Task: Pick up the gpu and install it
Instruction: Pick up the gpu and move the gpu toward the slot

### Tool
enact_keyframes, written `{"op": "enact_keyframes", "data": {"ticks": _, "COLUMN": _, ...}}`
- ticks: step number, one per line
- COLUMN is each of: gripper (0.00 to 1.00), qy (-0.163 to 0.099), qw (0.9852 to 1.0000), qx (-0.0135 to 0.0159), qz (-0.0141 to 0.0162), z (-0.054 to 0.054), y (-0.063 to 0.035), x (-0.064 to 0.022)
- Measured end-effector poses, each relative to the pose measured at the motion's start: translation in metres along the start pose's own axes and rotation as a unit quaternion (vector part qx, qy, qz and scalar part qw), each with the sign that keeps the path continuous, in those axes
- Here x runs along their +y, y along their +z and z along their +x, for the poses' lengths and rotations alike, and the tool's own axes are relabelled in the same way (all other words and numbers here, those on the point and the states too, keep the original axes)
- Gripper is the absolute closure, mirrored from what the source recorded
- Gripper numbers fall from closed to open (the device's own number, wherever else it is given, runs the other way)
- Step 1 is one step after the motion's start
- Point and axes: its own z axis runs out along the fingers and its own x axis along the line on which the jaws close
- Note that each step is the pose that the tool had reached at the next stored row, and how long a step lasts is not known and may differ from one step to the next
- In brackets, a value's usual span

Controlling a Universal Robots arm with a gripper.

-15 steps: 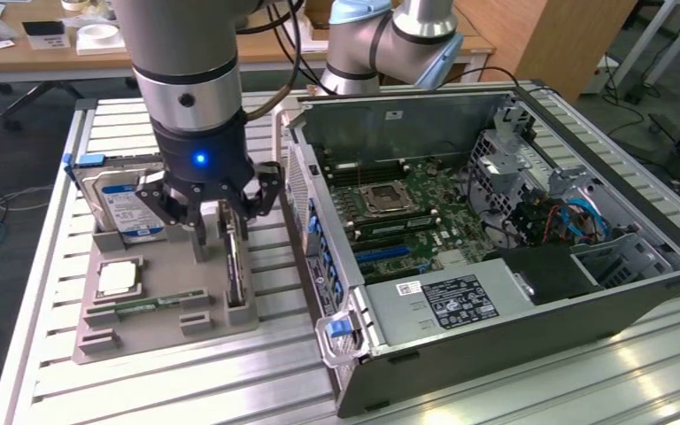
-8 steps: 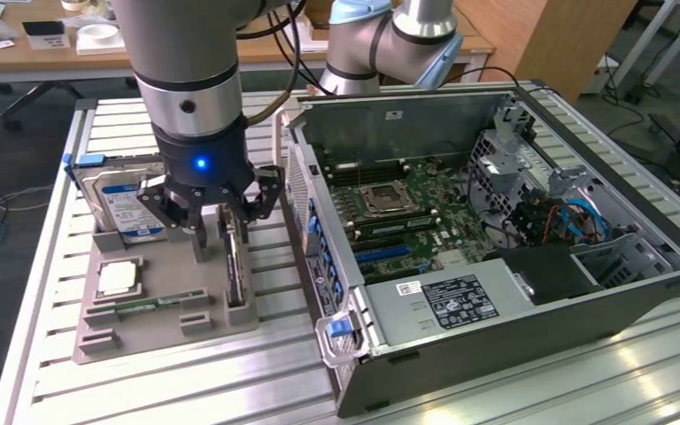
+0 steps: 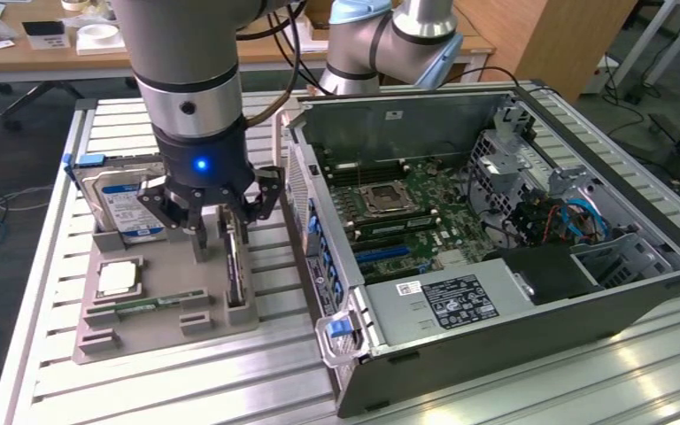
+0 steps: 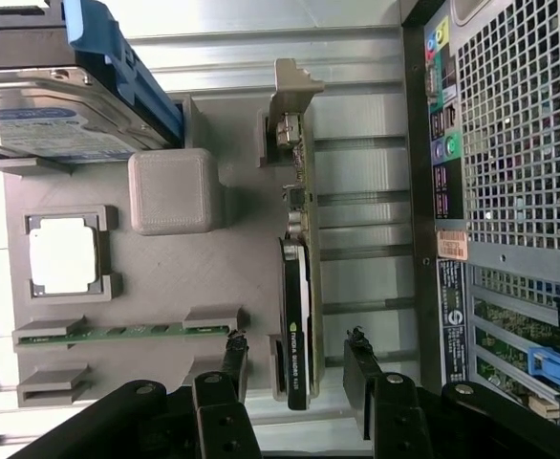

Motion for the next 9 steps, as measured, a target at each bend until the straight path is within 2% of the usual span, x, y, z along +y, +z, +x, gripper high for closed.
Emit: {"op": "enact_keyframes", "data": {"ticks": 9, "gripper": 0.47, "qy": 0.000, "qw": 1.0000, "qx": 0.0001, "qz": 0.0002, "z": 0.0001, "y": 0.0028, "x": -0.0002}}
